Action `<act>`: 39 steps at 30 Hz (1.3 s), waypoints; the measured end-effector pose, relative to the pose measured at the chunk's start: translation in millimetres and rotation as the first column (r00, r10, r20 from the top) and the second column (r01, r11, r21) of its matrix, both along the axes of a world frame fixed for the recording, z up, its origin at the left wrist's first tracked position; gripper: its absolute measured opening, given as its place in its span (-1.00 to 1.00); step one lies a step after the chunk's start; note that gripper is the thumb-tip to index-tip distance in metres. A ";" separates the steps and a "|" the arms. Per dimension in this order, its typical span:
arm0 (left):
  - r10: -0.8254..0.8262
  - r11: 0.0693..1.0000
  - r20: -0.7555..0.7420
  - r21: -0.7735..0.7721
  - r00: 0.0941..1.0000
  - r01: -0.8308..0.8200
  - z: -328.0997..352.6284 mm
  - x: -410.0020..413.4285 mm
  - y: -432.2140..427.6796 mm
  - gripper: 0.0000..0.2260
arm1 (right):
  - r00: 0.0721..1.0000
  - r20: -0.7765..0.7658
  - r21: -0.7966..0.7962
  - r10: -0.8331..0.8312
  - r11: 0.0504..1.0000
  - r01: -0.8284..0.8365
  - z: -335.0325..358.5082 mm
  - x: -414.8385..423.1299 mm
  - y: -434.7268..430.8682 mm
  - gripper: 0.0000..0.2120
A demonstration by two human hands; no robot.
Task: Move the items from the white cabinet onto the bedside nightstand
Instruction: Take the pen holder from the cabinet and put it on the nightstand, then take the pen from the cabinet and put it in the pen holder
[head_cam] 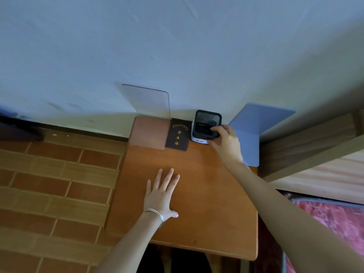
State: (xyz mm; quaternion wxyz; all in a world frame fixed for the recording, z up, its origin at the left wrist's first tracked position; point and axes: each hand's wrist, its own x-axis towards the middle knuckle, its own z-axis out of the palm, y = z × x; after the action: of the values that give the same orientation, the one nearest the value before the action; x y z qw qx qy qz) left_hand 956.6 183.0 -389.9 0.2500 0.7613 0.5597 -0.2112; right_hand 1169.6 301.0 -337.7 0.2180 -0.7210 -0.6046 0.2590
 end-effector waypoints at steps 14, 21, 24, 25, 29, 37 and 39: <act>-0.399 0.852 0.012 0.375 0.917 0.366 202.0 47.9 103.7 -0.61 | 0.876 0.454 0.014 0.162 0.982 -0.189 164.8 26.7 -88.9 -0.50; -0.818 0.517 0.144 0.606 0.557 0.604 307.5 97.1 77.3 -0.63 | 0.731 0.674 -0.006 -0.104 0.989 0.147 279.1 28.1 -212.2 -0.43; -0.933 0.339 0.154 0.684 0.326 0.646 354.7 119.9 35.9 -0.63 | 0.662 0.700 0.032 -0.267 0.938 0.344 322.7 9.9 -283.9 -0.47; -0.958 0.278 0.156 0.700 0.240 0.658 369.2 126.3 19.4 -0.64 | 0.637 0.701 0.044 -0.321 0.911 0.410 336.4 1.1 -308.5 -0.47; -0.981 0.070 0.173 0.738 -0.087 0.671 416.1 146.0 -64.0 -0.57 | 0.504 0.716 0.051 -0.483 0.756 0.652 377.2 -47.6 -415.4 -0.41; -0.756 -0.353 0.107 0.765 -0.646 0.539 463.6 107.8 -296.3 -0.60 | 0.086 0.721 0.041 -0.687 0.166 0.985 417.4 -235.8 -622.7 -0.46; -0.627 -0.436 0.099 0.777 -0.773 0.454 468.2 74.2 -358.2 -0.59 | -0.034 0.701 0.051 -0.713 0.002 0.999 419.4 -301.4 -659.2 -0.48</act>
State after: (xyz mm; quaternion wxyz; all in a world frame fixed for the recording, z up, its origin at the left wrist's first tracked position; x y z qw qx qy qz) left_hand 1030.8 -175.2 78.3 0.0610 0.8303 -0.5447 0.1011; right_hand 868.2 -358.1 81.6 -0.0410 -0.9949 0.0872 -0.0299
